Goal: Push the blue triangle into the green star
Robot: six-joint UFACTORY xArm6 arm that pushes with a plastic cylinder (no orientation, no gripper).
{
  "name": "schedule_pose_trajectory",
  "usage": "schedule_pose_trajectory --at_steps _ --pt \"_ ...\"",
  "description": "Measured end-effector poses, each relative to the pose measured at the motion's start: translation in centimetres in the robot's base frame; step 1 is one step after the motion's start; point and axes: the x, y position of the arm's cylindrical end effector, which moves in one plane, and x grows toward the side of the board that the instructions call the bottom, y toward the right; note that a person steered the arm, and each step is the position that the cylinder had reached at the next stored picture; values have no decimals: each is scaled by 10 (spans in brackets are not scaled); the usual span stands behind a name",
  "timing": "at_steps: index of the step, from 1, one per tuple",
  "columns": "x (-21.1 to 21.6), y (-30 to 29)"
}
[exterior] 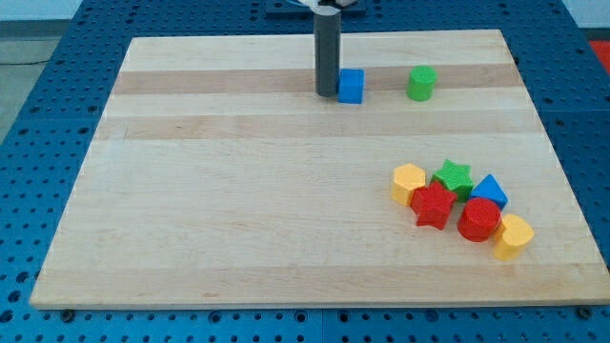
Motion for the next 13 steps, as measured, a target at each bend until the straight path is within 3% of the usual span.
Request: schedule_pose_trajectory --at_steps 2,4,5,9,11,13 --pt "0 22" --pt "61 -15" --pt "81 6" --pt "129 227" --pt "206 229" --pt "210 173"
